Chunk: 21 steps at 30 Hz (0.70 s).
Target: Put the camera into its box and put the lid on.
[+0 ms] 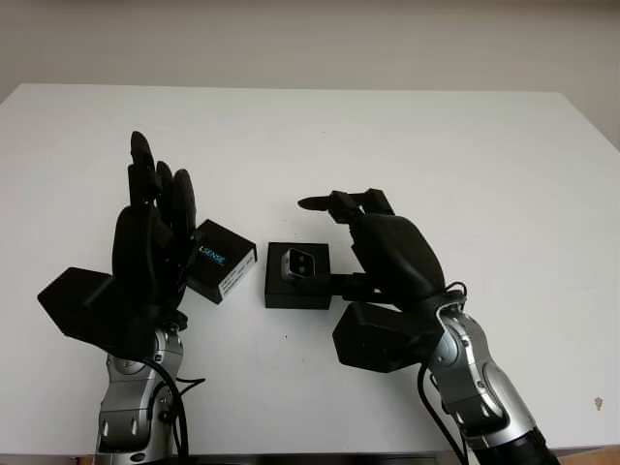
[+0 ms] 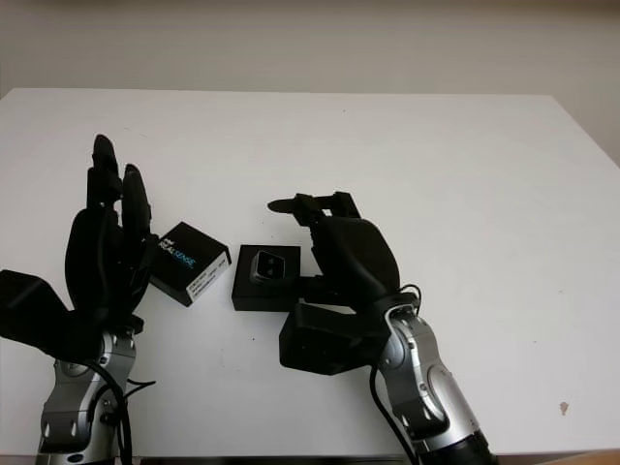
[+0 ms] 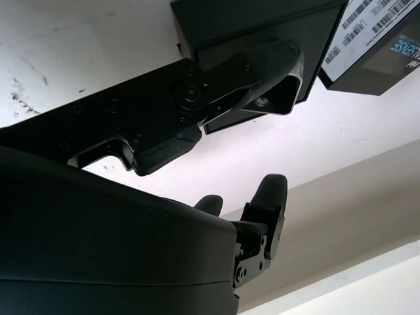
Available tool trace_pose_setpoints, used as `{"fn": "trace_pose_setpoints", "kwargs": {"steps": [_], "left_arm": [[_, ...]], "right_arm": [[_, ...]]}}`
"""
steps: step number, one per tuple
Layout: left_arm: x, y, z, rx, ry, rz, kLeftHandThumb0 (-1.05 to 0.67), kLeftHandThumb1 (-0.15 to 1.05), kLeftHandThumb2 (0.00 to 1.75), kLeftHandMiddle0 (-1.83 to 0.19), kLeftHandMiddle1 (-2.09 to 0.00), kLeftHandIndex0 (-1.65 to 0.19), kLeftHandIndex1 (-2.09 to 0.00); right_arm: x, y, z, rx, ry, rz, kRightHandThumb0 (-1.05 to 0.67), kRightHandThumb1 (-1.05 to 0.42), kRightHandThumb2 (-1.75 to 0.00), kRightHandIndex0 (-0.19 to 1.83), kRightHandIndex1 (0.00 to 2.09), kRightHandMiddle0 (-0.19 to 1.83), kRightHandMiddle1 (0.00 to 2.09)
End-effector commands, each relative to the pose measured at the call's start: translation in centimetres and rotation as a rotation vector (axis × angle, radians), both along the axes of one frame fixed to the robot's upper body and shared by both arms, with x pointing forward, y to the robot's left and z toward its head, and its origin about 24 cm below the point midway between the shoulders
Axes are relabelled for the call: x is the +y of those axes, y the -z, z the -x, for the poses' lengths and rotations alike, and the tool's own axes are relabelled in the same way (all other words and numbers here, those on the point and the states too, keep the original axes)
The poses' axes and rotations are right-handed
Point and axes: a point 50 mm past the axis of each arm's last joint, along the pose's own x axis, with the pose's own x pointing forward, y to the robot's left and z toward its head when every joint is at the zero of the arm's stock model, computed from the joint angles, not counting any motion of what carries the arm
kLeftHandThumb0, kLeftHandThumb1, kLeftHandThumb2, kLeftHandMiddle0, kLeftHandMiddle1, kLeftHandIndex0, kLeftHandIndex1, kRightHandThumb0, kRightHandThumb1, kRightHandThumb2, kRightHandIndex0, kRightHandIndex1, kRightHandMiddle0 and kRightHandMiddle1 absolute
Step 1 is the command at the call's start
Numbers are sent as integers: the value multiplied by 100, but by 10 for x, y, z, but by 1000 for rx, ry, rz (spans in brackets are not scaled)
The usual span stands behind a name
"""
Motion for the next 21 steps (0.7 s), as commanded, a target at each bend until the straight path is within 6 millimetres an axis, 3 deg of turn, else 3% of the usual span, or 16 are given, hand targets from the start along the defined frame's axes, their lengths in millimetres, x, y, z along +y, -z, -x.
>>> {"fn": "trace_pose_setpoints", "kwargs": {"steps": [1, 21], "left_arm": [[1, -4, 0, -18, 0, -4, -70, 105, 49, 19, 0, 19, 0], [2, -3, -1, -21, 8, -8, -69, 105, 50, 19, 0, 19, 0]], "right_arm": [[2, 0, 3, -13, 5, -6, -78, -93, -5, -13, 95, 9, 110], [2, 12, -2, -12, 30, -11, -70, -90, -5, -3, 99, 19, 124]]}}
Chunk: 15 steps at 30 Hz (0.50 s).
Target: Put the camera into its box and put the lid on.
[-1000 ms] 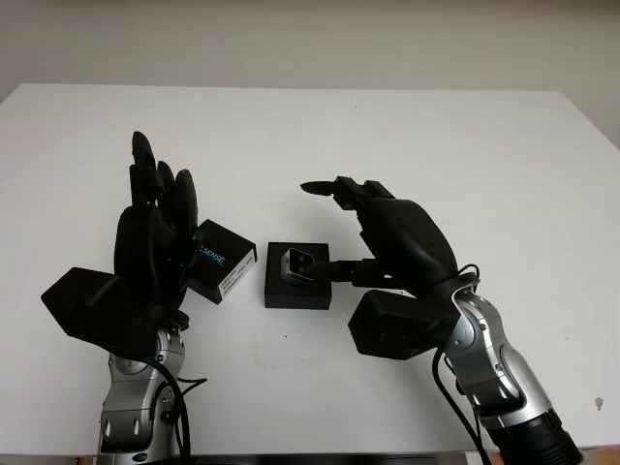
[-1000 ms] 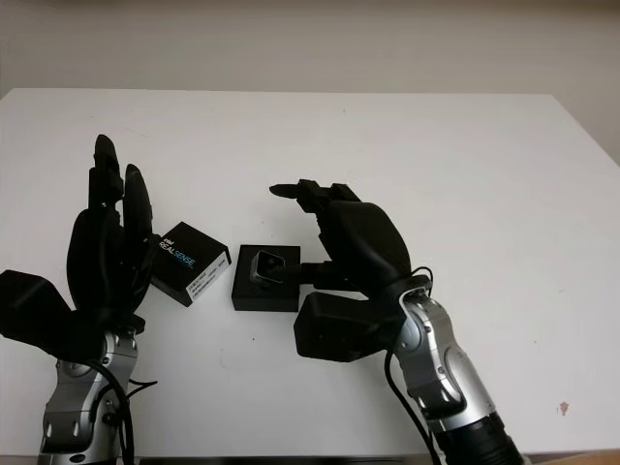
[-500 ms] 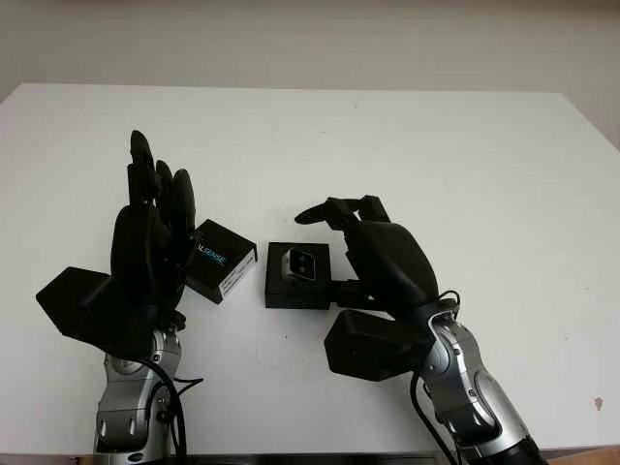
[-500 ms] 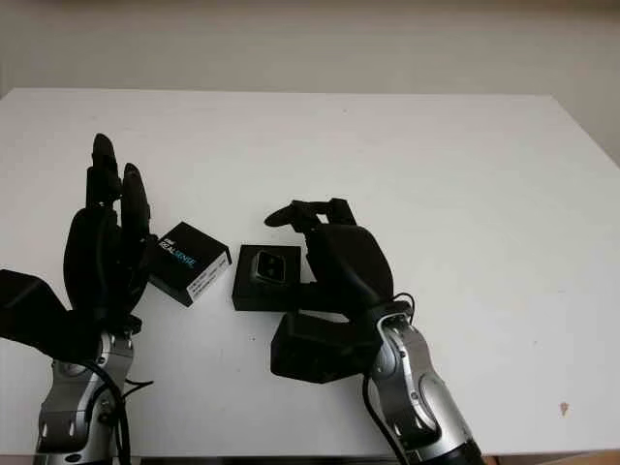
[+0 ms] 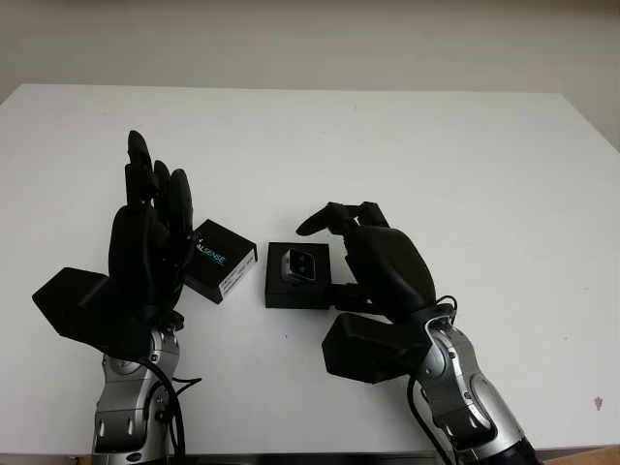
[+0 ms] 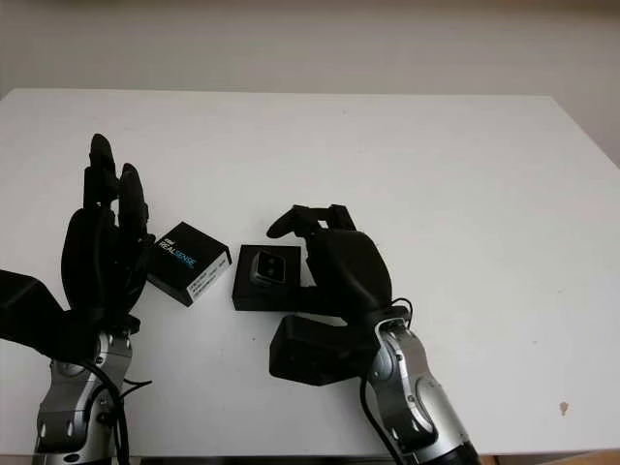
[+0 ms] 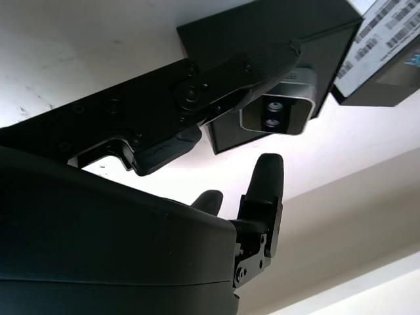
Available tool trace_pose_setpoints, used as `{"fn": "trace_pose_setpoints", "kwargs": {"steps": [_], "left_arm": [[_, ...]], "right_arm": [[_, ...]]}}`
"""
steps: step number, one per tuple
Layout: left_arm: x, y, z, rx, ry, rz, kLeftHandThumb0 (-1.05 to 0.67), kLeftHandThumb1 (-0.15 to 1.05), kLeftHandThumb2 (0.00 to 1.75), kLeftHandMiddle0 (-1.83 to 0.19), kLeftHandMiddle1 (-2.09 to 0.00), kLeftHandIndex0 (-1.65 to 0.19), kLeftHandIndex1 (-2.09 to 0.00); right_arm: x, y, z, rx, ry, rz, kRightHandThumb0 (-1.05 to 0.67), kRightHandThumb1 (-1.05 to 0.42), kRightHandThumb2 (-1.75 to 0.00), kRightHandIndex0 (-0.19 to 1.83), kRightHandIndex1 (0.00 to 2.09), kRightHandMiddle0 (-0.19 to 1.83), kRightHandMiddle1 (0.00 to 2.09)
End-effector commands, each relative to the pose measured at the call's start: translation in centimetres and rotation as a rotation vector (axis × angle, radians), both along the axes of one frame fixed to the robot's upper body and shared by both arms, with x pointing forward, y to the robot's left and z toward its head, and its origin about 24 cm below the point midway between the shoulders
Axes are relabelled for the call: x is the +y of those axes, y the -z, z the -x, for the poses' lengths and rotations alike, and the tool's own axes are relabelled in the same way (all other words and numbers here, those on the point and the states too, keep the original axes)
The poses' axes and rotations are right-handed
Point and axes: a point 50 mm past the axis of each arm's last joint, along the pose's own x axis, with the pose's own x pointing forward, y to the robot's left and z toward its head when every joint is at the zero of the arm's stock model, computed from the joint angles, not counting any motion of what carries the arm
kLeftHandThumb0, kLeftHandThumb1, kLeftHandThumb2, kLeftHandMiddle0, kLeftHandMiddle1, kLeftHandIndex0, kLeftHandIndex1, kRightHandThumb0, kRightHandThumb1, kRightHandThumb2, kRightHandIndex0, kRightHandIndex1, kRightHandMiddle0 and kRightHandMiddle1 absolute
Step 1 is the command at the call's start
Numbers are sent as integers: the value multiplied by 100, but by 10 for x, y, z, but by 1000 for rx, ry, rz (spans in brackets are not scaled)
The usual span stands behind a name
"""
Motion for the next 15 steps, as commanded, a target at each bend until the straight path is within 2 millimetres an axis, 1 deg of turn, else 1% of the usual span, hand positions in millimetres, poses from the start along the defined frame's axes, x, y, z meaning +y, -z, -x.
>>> {"fn": "trace_pose_setpoints", "kwargs": {"steps": [1, 15], "left_arm": [[0, -3, -1, -16, 5, -9, -69, 105, 50, 19, 0, 19, 0], [-1, -3, -3, -22, -6, -3, -70, 105, 49, 19, 0, 19, 0]], "right_arm": [[0, -5, -4, -31, -2, -8, -70, -90, -5, -3, 100, 19, 124], [-1, -3, -8, -34, -24, -18, -66, -88, -5, -2, 103, 22, 123]]}}
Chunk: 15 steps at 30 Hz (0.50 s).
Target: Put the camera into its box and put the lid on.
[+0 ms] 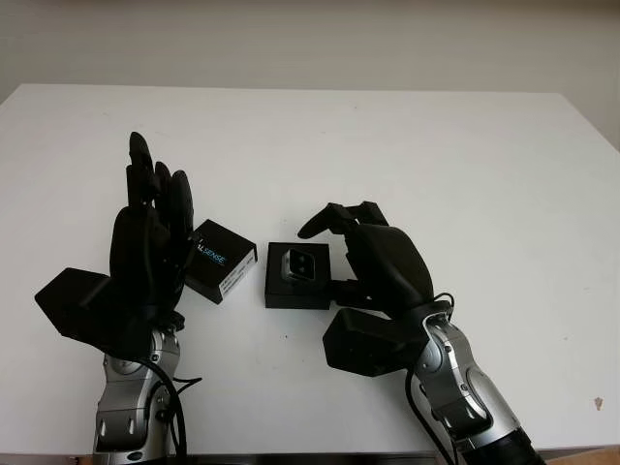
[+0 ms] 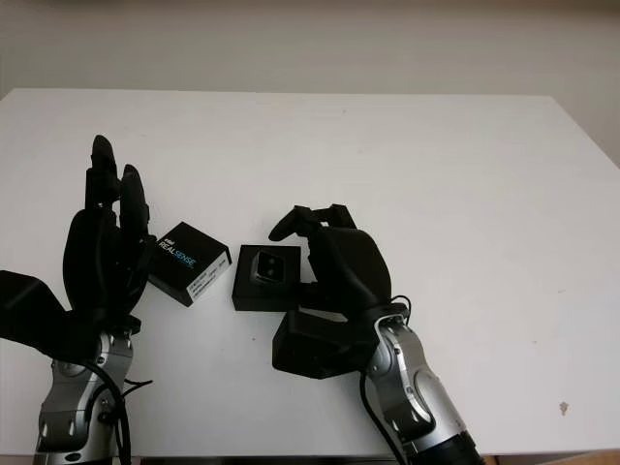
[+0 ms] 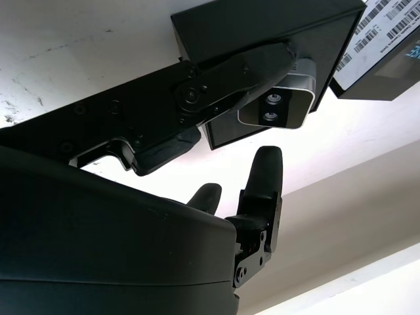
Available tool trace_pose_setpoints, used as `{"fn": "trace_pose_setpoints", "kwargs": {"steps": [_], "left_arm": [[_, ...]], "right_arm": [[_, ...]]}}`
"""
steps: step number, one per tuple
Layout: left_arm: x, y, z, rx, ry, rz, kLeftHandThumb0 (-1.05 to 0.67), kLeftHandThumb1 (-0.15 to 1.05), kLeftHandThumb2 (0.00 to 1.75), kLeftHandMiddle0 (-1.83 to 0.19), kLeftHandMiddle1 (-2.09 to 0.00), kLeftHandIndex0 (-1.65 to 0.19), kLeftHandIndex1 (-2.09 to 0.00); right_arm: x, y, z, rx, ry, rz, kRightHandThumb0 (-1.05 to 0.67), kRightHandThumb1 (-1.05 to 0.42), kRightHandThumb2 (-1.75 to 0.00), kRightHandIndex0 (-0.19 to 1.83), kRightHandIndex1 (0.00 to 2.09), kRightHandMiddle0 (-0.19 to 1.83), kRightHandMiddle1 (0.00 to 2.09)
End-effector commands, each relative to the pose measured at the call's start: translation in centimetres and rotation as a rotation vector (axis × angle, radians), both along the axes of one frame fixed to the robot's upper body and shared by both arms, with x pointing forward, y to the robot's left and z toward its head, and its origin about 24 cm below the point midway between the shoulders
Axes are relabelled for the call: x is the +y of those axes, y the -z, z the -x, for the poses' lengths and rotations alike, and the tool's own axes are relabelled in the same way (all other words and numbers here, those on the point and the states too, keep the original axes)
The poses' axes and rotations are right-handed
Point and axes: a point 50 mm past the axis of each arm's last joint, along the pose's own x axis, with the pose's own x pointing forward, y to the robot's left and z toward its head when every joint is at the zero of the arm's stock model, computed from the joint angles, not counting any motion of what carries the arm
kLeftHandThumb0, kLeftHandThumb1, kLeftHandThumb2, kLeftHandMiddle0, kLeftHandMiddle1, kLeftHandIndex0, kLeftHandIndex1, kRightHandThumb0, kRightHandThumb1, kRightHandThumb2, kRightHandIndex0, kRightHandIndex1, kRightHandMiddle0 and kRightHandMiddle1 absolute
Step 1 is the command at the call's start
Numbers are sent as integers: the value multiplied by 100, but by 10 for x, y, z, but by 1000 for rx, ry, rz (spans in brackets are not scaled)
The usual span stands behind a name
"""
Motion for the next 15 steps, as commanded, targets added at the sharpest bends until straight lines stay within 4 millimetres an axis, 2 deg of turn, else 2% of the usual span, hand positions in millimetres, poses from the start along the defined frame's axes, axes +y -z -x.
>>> {"fn": "trace_pose_setpoints", "kwargs": {"steps": [1, 15], "left_arm": [[-1, -5, -2, -26, 0, -5, -70, 105, 49, 19, 0, 19, 0], [0, -6, -2, -41, -1, -1, -69, 105, 50, 19, 0, 19, 0]], "right_arm": [[-1, -3, -2, -16, -7, -3, -66, -89, -5, -2, 103, 22, 122], [2, -1, 2, -6, -43, 40, -65, -88, -5, -4, 103, 24, 119]]}}
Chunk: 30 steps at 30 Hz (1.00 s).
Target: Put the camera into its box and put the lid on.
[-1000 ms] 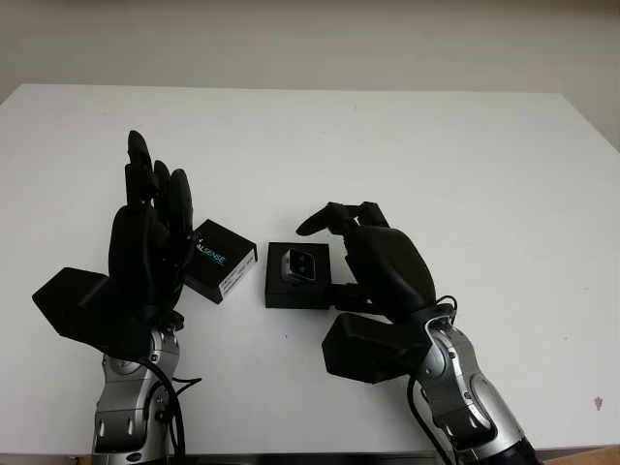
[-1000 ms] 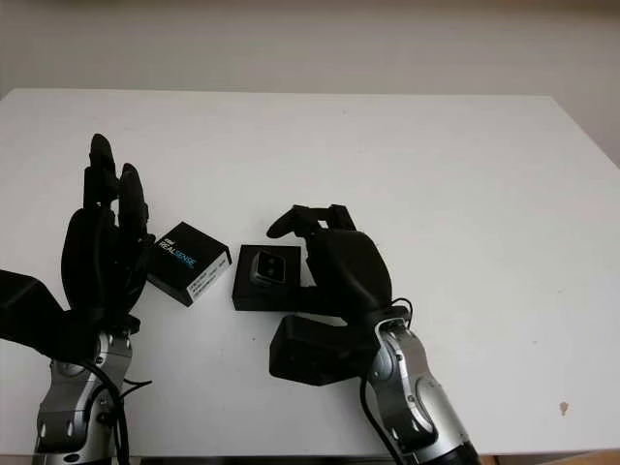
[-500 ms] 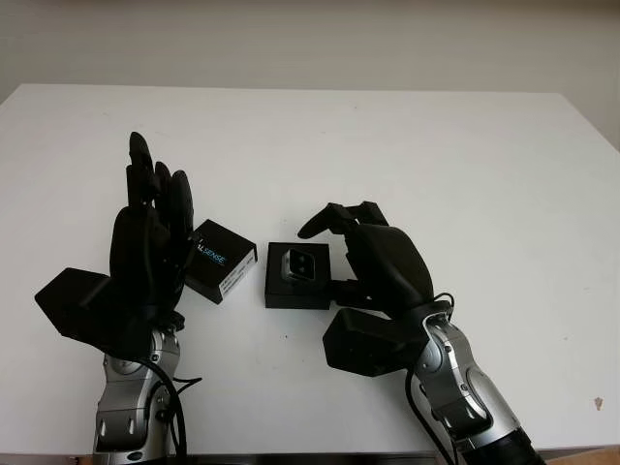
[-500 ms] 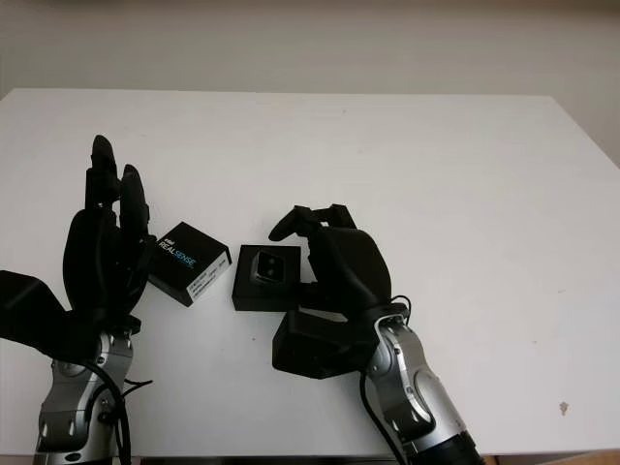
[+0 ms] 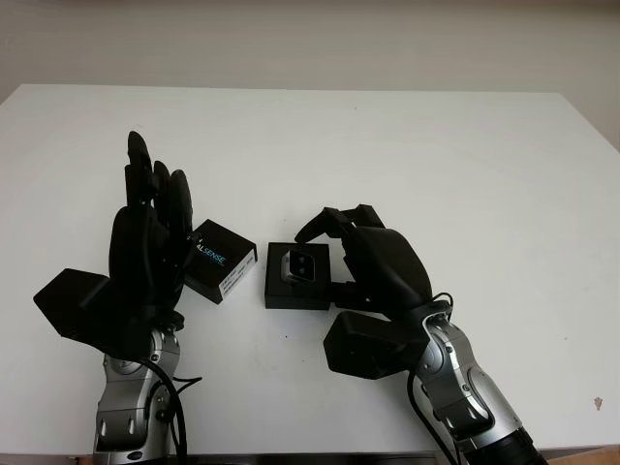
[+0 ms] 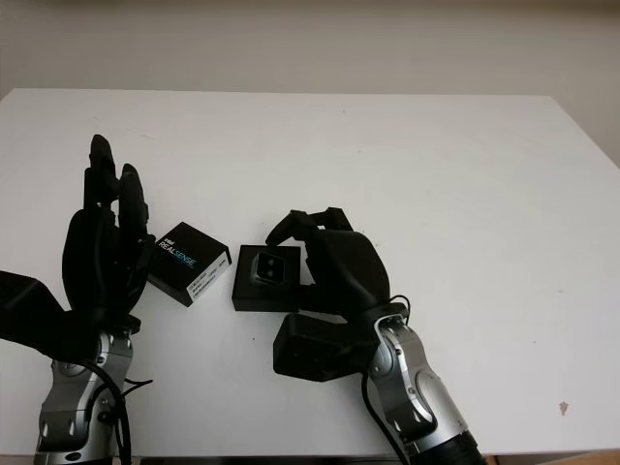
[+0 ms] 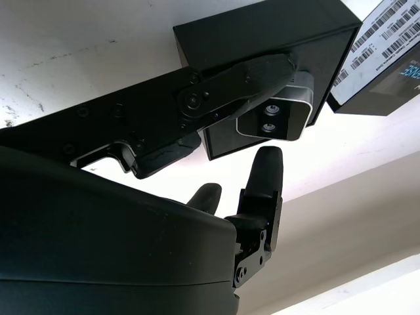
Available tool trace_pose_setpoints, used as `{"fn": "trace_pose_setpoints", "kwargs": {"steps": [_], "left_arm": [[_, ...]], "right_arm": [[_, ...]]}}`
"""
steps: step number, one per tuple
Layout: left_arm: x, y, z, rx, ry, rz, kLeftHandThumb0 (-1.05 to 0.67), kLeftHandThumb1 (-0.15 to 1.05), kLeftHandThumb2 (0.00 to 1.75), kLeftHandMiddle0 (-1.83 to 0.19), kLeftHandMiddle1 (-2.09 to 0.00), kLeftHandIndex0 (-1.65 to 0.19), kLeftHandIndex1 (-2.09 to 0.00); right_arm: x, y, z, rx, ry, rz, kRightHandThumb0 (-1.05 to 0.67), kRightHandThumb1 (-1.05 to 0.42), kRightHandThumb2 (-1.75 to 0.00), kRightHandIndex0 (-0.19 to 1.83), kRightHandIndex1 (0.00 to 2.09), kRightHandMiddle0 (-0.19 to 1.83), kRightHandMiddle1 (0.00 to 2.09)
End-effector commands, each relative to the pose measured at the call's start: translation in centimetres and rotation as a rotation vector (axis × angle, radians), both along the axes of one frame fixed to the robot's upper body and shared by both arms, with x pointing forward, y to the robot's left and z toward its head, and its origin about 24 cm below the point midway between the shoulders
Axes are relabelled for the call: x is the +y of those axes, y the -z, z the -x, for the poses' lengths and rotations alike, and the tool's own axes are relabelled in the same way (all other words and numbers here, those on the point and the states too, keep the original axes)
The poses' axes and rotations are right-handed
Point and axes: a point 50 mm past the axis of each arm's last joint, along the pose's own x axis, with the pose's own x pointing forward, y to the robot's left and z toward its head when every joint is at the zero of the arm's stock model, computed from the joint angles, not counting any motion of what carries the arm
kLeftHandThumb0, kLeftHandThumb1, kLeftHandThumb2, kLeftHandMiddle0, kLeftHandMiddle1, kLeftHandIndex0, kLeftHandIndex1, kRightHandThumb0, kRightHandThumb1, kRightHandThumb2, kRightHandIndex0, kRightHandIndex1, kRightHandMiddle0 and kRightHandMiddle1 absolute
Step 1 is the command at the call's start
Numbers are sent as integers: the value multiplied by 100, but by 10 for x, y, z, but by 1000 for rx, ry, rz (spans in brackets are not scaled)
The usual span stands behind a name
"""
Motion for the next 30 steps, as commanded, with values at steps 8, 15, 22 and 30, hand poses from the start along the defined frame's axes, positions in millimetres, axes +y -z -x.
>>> {"fn": "trace_pose_setpoints", "kwargs": {"steps": [8, 15, 22, 30], "left_arm": [[-1, -5, -1, -27, -4, 1, -69, 105, 50, 19, 0, 19, 0], [-1, -4, 0, -25, 0, -8, -69, 105, 50, 19, 0, 19, 0], [-2, -4, 0, -27, -6, -2, -69, 105, 51, 19, 0, 19, 0], [-2, -3, 0, -32, 2, -6, -69, 105, 50, 19, 0, 19, 0]], "right_arm": [[-2, 4, 0, -82, 3, 78, -56, -89, -6, 3, 105, 33, 121], [-4, 9, -2, -140, 6, 110, -44, -92, -6, 9, 108, 42, 128], [-5, 10, -2, -238, 7, 210, -41, -93, -6, 16, 110, 49, 132], [-2, 8, -2, -256, -11, 193, -38, -93, -5, 16, 114, 48, 140]]}}
